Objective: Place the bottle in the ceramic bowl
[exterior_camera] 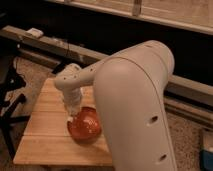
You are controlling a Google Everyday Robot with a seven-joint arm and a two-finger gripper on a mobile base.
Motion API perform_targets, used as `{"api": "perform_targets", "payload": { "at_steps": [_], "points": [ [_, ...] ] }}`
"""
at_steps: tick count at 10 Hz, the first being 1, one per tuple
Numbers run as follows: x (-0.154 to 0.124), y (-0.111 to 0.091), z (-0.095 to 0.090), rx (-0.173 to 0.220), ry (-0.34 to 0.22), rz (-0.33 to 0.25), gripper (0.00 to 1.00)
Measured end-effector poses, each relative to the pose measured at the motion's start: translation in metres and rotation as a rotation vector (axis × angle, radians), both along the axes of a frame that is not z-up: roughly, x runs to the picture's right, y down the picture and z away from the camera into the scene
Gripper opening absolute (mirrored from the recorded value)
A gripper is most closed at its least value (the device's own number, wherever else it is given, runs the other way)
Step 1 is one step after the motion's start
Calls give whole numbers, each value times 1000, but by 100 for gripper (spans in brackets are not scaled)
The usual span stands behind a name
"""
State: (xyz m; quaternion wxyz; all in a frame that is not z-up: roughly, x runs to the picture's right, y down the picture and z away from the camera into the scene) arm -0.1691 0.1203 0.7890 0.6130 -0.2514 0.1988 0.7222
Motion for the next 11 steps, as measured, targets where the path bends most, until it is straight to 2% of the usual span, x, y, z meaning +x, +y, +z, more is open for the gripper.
{"api": "perform_targets", "payload": {
  "at_steps": [2, 4, 6, 10, 11],
  "points": [
    [15, 17, -8, -9, 25, 21, 2],
    [25, 38, -16, -23, 49, 25, 18],
    [35, 54, -19, -40, 75, 37, 38],
    [41, 67, -19, -58, 107, 46, 76],
    [41, 67, -19, -59, 112, 47, 80]
  ]
}}
